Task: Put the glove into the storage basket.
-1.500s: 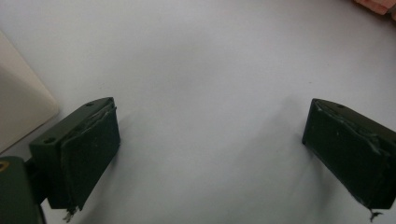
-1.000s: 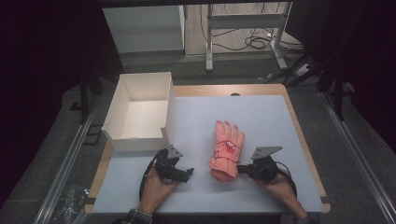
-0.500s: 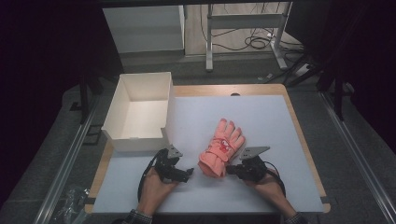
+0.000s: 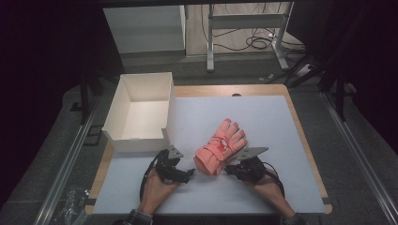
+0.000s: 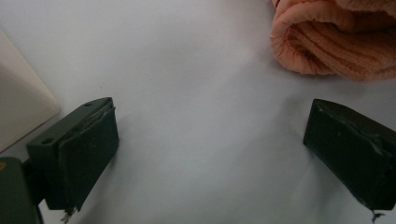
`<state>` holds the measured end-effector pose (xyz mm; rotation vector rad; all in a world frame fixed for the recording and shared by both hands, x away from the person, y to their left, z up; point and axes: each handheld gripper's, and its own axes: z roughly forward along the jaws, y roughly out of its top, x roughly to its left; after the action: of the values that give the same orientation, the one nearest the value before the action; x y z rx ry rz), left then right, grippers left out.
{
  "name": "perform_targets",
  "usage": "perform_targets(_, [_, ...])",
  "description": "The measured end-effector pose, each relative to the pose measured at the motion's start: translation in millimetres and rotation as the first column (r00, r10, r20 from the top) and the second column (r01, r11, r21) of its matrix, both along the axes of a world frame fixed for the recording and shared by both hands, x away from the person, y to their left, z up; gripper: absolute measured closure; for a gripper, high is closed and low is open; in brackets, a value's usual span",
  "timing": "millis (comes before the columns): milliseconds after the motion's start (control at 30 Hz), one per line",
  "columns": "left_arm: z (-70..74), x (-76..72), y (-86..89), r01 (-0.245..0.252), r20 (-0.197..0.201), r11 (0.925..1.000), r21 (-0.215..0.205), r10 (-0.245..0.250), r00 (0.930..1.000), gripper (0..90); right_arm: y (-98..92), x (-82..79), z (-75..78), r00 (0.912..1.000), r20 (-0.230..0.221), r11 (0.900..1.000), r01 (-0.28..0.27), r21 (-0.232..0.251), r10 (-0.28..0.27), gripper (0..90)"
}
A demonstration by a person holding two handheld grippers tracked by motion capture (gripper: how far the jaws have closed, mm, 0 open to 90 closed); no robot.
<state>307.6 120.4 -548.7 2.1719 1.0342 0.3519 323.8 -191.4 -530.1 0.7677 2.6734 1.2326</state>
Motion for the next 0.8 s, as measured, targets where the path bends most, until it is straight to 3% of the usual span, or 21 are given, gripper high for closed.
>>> perform_targets(100, [2.3,0.1,1.8,0.016,-0.013,0.9998,0.009,-0.016,0.9998,4.0,-14.3,1.7,1.2,0.9986,0.020,0.999,0.049,-0.006,-0.049,78.0])
perform_targets(333, [14.9,-1.7,2.2,0.043,-0.035,0.9988,-0.022,-0.043,0.9984,2.0,-41.5,6.7,1.0,0.9882,0.053,0.989,0.145,-0.018,-0.143,65.5])
perform_targets(633, [46.1,-1.2,-3.6,0.106,-0.038,0.9934,-0.044,-0.108,0.9935,0.0,-67.4,15.5,3.4,0.9611,0.105,0.965,0.260,-0.028,-0.256,40.1])
perform_targets(800, [64.2,2.7,-9.0,0.133,-0.036,0.9887,-0.069,-0.135,0.9902,0.0,-79.6,21.7,2.8,0.9440,0.113,0.948,0.316,-0.039,-0.310,31.8])
